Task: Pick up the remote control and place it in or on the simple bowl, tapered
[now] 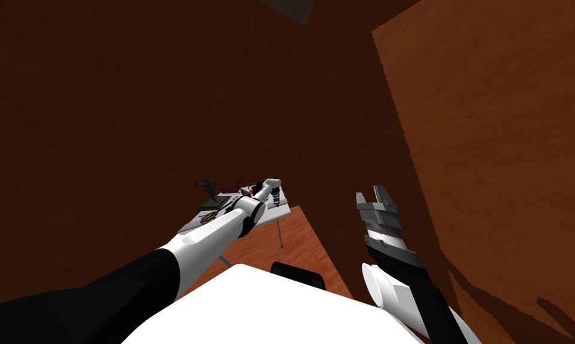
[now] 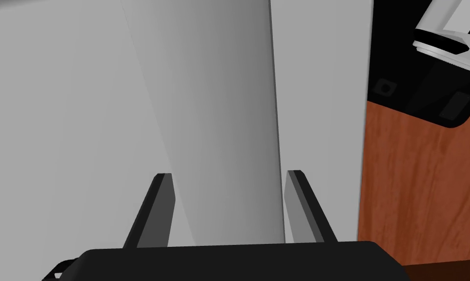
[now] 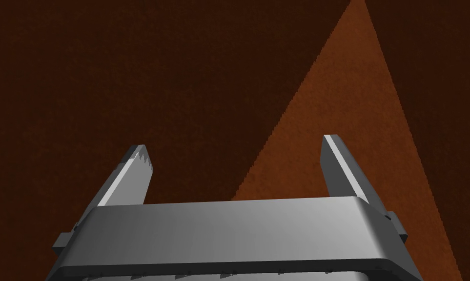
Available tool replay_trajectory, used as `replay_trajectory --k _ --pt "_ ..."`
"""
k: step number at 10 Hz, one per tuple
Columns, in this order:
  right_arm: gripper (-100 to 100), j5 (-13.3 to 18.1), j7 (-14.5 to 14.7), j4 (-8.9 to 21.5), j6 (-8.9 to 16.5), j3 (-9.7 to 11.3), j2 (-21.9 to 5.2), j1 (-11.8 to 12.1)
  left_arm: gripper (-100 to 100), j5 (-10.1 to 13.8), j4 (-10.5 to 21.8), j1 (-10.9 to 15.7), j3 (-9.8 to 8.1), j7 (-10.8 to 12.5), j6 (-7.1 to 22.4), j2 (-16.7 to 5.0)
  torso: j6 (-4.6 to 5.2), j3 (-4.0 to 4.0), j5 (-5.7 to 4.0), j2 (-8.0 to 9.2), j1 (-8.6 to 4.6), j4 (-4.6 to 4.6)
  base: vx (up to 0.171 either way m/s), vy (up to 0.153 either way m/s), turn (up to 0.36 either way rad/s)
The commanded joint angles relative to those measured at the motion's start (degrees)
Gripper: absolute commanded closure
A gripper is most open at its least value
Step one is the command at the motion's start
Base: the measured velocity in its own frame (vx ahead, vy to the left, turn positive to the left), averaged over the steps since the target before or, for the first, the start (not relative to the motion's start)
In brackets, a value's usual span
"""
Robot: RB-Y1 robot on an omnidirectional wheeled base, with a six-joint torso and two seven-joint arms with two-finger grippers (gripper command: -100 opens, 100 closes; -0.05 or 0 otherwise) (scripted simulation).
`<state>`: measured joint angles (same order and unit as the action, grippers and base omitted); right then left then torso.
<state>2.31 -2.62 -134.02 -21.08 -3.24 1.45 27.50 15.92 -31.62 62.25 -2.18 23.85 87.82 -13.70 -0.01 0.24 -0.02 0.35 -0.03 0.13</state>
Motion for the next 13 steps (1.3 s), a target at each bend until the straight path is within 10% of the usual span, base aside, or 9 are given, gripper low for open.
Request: replay_trajectory --k 1,13 --pt "0 0.0 0.0 0.0 0.0 0.0 0.0 0.0 100 0.07 1.65 1.01 -0.12 -0.17 -0.97 0.01 0.0 0.0 0.0 0.0 0.0 0.0 -0.018 -0.001 -0.001" --pt "0 0.0 0.0 0.0 0.0 -0.01 -0.01 0.0 100 6.62 -3.77 8.61 -11.0 -2.62 8.48 -2.59 -0.01 -0.01 0.08 -0.05 0.44 0.02 -0.026 0.055 0.001"
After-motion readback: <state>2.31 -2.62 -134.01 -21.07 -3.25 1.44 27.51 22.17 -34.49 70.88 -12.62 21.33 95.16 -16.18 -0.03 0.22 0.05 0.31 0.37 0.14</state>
